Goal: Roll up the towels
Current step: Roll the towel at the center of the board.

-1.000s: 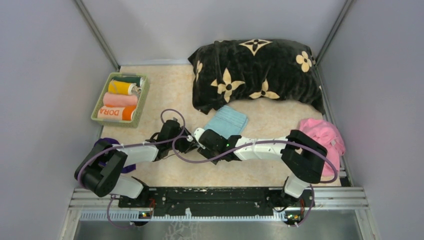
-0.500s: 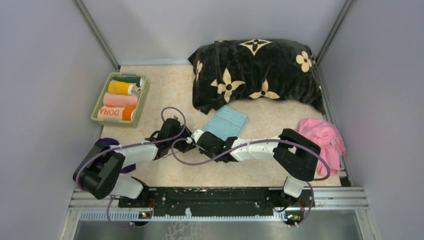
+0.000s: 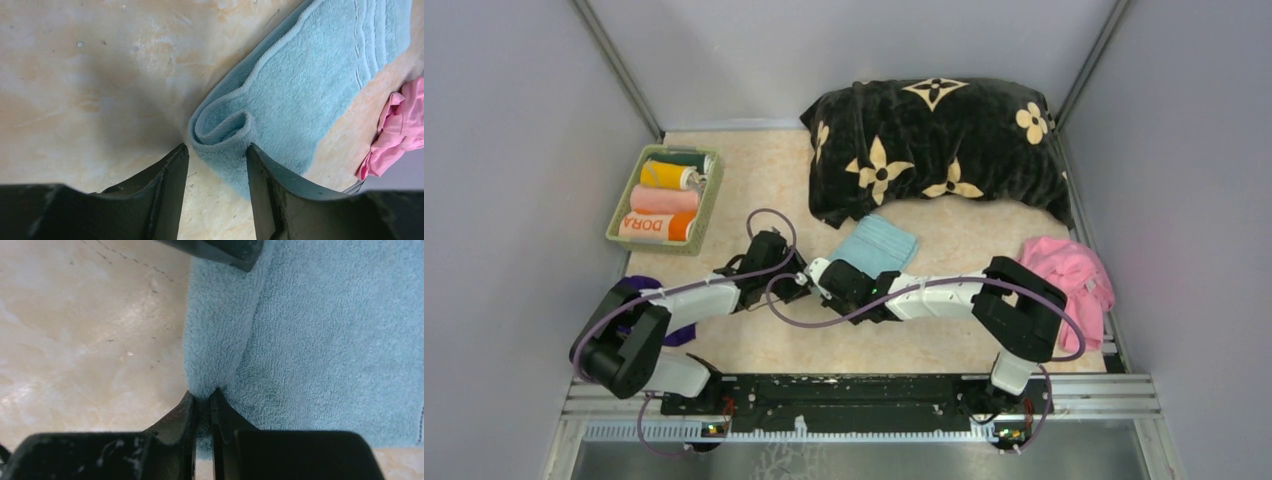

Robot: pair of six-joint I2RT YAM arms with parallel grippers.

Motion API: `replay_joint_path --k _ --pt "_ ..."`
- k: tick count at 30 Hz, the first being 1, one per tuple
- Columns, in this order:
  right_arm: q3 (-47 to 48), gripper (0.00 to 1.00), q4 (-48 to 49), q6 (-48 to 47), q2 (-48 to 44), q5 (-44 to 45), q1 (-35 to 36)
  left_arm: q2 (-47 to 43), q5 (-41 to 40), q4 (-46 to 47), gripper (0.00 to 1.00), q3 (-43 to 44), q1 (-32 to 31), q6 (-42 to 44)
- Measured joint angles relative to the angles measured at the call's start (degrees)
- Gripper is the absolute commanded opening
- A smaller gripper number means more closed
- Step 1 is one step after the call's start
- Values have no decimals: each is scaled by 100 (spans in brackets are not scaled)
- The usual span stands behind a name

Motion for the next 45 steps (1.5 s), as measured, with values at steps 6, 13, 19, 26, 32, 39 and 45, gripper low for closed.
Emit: replay_joint_path --k 6,13,19,26,32,39,45 --pt "-4 0 225 240 -4 -953 -262 505 46 -129 42 385 24 -11" --pt "-195 0 614 702 -4 -2343 -857 525 109 -109 54 424 46 -55" --pt "-520 0 979 1150 2 -3687 -1360 -214 -188 -713 68 192 50 -11" --pt "-931 0 1644 1939 190 -5095 -1932 -1290 -323 -1346 77 -328 50 -2" --pt "-1091 0 2234 2673 533 -5842 -2295 -2170 28 -1156 78 -994 57 -153" --pt "-1172 0 2618 3359 914 -6395 -2645 -2625 490 -339 79 -1615 57 -402" --pt "-1172 0 2686 3620 1128 -6693 -2872 -2140 667 417 78 -1683 59 -527"
